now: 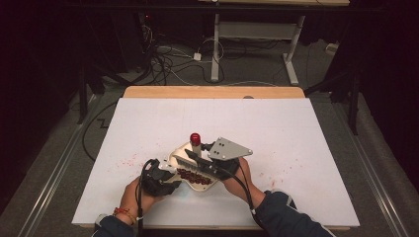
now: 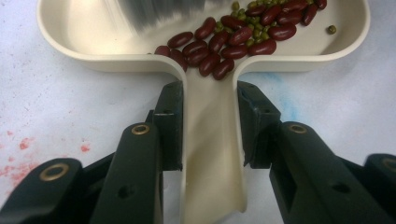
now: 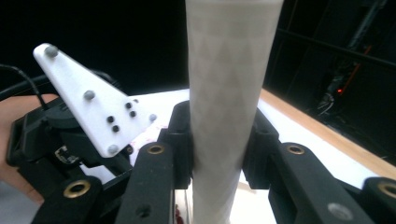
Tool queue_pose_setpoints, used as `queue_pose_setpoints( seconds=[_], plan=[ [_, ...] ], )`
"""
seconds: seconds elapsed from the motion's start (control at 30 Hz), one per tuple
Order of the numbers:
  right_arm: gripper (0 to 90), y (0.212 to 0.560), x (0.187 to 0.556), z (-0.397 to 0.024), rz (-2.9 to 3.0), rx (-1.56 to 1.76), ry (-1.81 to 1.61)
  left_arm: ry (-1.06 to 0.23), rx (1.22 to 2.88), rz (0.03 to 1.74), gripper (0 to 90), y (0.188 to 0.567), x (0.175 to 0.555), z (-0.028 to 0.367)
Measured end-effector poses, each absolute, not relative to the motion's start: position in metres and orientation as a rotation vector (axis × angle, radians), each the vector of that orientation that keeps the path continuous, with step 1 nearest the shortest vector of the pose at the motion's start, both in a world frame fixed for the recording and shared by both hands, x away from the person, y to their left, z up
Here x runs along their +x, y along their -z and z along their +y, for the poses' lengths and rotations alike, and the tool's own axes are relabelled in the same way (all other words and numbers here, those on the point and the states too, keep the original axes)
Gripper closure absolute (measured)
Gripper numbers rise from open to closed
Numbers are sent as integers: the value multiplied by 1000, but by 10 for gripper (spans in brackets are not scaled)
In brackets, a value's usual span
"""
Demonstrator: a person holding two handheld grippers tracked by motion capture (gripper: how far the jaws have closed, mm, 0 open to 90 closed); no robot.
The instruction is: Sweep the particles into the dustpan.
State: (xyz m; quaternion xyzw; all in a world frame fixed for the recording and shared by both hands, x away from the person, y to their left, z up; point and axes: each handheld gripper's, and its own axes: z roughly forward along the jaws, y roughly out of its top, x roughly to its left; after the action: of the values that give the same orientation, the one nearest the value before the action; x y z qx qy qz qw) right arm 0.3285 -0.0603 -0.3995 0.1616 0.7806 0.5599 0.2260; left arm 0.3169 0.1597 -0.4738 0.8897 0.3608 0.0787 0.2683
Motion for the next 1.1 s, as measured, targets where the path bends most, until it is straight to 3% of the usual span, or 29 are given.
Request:
queue_pose_setpoints(
  seconds=[0.3,1.1],
  plan=[
    [697,394,330,-78,2079,460,-1461,-214,2406,972,637,474,317,159],
    [696,402,312,-65,2183,516,-1532,-246,2388,1022,635,476,322,171]
  ],
)
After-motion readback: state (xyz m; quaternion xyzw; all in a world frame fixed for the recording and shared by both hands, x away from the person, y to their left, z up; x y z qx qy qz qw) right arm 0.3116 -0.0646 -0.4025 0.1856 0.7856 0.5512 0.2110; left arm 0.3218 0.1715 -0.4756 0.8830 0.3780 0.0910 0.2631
